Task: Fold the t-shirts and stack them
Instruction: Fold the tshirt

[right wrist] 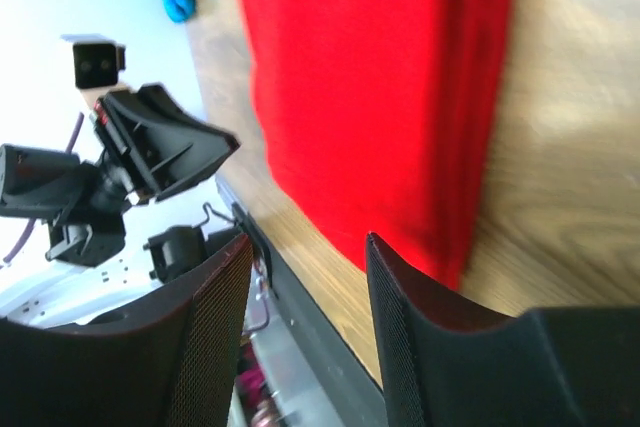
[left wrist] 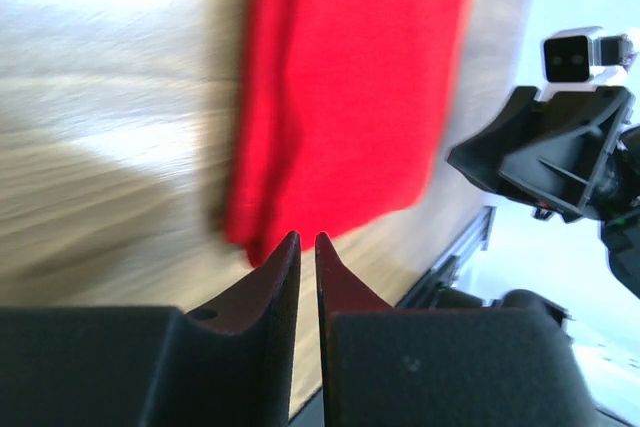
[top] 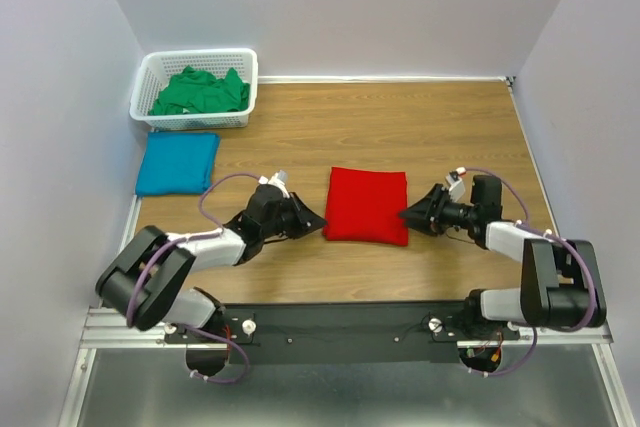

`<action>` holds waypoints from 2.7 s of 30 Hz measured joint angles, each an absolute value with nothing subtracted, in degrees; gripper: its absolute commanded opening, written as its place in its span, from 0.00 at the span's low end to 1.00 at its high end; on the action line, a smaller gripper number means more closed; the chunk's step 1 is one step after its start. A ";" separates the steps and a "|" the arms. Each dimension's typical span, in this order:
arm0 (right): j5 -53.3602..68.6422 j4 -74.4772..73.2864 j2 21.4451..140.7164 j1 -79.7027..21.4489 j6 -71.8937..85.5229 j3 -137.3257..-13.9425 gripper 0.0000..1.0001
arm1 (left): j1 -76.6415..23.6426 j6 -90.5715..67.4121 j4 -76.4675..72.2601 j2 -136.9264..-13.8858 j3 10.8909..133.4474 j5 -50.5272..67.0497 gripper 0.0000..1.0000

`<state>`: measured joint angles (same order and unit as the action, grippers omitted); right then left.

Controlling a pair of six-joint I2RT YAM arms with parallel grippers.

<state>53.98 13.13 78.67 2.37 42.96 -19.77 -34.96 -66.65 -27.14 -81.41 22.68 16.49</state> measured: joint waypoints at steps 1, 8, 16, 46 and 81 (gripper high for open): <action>53.60 12.14 77.32 2.37 42.74 -20.60 0.57 | -34.96 -66.35 -26.83 -80.12 22.83 16.08 0.20; 52.12 8.54 77.52 1.52 41.01 -30.48 0.57 | -34.35 -58.89 -16.82 -68.97 30.52 8.45 0.44; 36.32 -2.76 77.71 -18.11 35.18 -44.40 0.53 | -23.75 -44.21 -1.28 -60.38 42.26 -3.40 0.72; -3.01 -28.10 98.00 -52.36 30.15 -67.79 0.58 | -9.37 -23.57 10.83 -59.35 41.67 -13.87 0.76; 40.12 49.87 101.56 -24.36 68.23 -23.62 0.60 | -9.06 -23.09 10.41 -60.05 41.67 -13.65 0.76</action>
<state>40.12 49.87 101.56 -24.36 68.23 -23.62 -9.06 -23.09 10.41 -60.05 41.67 -13.65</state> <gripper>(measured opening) 0.599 0.756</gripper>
